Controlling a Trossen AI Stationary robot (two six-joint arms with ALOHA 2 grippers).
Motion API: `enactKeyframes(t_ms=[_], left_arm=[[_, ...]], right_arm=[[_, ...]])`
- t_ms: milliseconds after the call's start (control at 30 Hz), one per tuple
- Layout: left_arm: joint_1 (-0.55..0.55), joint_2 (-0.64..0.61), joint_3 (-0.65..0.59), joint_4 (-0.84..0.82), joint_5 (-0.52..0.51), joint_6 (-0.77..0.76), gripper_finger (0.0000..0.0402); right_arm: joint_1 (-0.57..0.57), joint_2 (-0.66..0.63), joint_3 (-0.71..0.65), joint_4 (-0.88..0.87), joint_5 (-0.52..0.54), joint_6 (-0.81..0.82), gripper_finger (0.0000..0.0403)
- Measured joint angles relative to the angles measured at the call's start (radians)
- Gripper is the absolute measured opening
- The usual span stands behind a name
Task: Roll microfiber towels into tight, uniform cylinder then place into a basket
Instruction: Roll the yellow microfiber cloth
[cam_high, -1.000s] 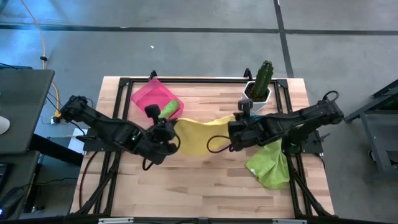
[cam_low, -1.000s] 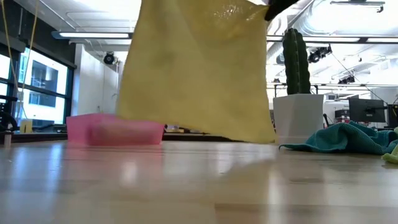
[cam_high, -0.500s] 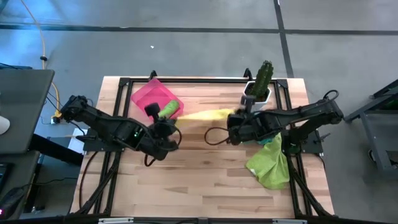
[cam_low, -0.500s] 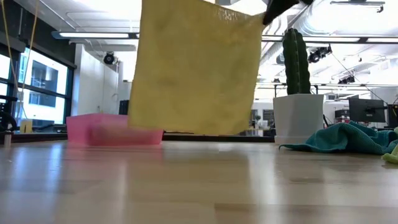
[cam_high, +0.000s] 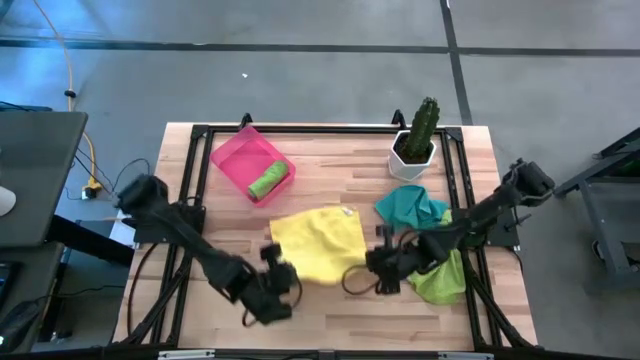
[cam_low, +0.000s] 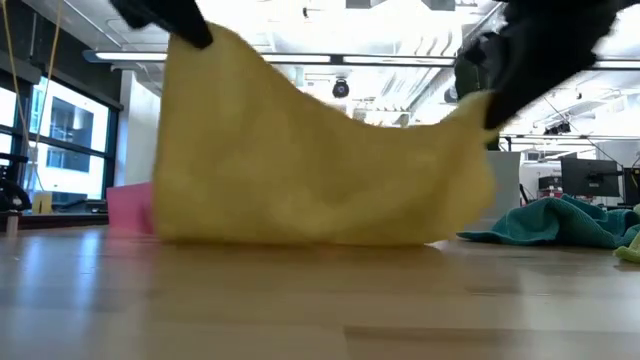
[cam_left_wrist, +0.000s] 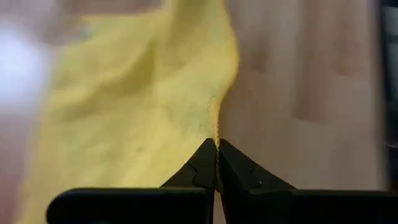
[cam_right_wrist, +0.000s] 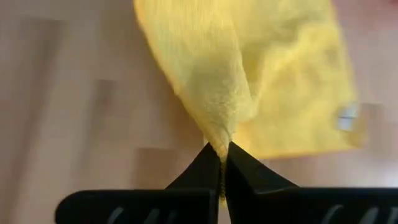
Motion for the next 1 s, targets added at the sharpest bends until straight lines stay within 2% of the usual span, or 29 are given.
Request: enactKeyframes(t_ms=[133, 267, 467, 667, 833, 867, 1000], left_arm=[[-0.026, 0.114, 0.0, 0.137, 0.129, 0.0, 0.0], [-0.023, 0.178, 0.001, 0.21, 0.225, -0.048, 0.0], [-0.017, 0.154, -0.001, 0.157, 0.147, -0.121, 0.0], [-0.012, 0.104, 0.003, 0.121, 0.122, -0.131, 0.0], [-0.017, 0.065, 0.009, -0.004, 0.088, -0.164, 0.0], [-0.017, 0.057, 0.009, -0.072, 0.077, -0.183, 0.0], [-0.012, 0.042, 0.015, -0.178, 0.054, -0.27, 0.0]], right_arm=[[0.055, 0.0, -0.093, 0.219, -0.111, -0.017, 0.0], [0.075, 0.0, -0.14, 0.288, -0.16, -0.075, 0.0], [0.051, 0.0, -0.146, 0.208, -0.172, -0.213, 0.0], [0.001, 0.0, -0.146, 0.175, -0.176, -0.263, 0.0], [-0.034, 0.0, -0.109, 0.146, -0.187, -0.301, 0.0], [-0.039, 0.0, -0.097, 0.14, -0.204, -0.313, 0.0], [-0.068, 0.001, -0.038, 0.075, -0.289, -0.348, 0.0]])
